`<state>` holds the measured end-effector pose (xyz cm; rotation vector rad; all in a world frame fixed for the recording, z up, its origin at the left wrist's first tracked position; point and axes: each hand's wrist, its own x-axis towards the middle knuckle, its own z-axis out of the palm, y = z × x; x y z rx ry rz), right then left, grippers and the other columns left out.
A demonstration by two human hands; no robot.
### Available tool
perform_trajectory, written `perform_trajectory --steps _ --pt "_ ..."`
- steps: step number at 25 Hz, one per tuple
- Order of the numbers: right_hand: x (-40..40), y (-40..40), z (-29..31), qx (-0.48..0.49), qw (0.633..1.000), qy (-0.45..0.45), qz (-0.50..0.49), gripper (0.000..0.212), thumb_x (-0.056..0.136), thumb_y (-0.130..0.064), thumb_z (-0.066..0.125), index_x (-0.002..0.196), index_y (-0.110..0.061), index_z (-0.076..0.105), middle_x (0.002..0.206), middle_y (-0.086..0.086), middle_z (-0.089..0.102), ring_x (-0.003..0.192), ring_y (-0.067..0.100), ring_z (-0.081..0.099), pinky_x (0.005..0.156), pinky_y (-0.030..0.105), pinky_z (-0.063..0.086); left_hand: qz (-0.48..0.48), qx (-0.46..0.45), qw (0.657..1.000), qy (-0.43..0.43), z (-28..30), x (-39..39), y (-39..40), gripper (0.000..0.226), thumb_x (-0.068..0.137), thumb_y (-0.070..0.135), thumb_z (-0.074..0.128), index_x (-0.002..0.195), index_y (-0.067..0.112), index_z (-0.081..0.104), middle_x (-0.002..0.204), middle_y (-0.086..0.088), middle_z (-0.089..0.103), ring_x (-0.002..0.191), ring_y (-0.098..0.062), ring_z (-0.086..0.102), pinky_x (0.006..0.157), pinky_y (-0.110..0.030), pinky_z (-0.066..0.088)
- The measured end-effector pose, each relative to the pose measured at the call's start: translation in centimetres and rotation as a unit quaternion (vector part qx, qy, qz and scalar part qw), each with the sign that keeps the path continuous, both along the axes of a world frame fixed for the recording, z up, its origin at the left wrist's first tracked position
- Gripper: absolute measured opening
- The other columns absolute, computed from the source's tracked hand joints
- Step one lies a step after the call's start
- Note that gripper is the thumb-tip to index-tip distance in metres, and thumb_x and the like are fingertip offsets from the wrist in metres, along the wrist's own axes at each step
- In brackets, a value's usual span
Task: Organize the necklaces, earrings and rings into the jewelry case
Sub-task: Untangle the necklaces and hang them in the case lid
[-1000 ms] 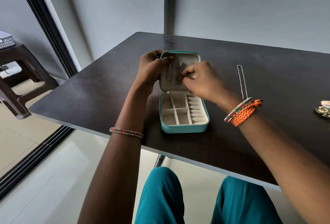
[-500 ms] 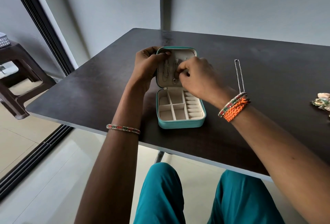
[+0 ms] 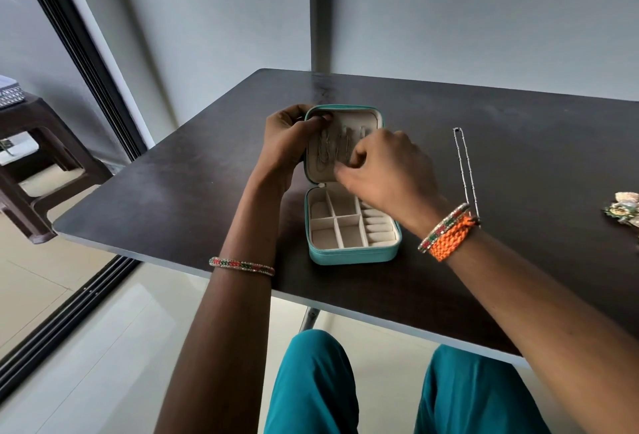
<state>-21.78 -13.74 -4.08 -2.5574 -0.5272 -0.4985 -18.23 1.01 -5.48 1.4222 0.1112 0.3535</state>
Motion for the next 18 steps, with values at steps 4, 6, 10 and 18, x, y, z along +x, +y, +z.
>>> perform_trajectory --steps 4,6,10,18 --pt "-0.16 0.36 -0.65 -0.022 1.0 -0.001 -0.007 0.037 0.08 -0.05 0.064 0.077 -0.014 0.065 0.075 0.004 0.066 0.072 0.028 0.064 0.058 0.028 0.042 0.0 0.01 1.0 -0.003 0.12 -0.09 -0.12 0.015 0.083 0.002 0.065 0.074 0.014 0.066 0.068 -0.005 0.062 0.061 -0.016 0.057 0.058 -0.024 0.047" --pt "-0.15 0.39 -0.73 -0.027 1.0 -0.012 -0.011 0.035 0.08 -0.05 0.063 0.084 -0.015 0.066 0.083 0.005 0.069 0.077 0.028 0.065 0.059 0.028 0.042 -0.002 0.011 1.0 -0.001 0.06 -0.14 -0.12 0.013 0.083 0.003 0.065 0.075 0.014 0.066 0.07 -0.006 0.062 0.062 -0.016 0.057 0.06 -0.025 0.048" --pt "-0.39 0.68 -0.79 -0.021 1.0 -0.007 -0.015 0.029 0.081 -0.044 0.064 0.081 -0.015 0.067 0.079 0.003 0.068 0.074 0.026 0.065 0.058 0.026 0.038 -0.008 0.009 1.0 -0.005 0.08 -0.14 0.04 0.012 0.083 0.004 0.065 0.077 0.014 0.067 0.074 -0.008 0.063 0.068 -0.02 0.058 0.064 -0.028 0.049" --pt "0.56 0.1 -0.43 0.015 0.997 0.079 -0.016 0.016 0.078 -0.03 0.066 0.08 -0.014 0.067 0.083 0.004 0.069 0.083 0.029 0.065 0.067 0.03 0.048 -0.004 0.007 1.0 -0.002 0.07 -0.02 0.06 0.014 0.084 0.003 0.065 0.076 0.015 0.067 0.072 -0.006 0.063 0.066 -0.019 0.057 0.065 -0.029 0.048"
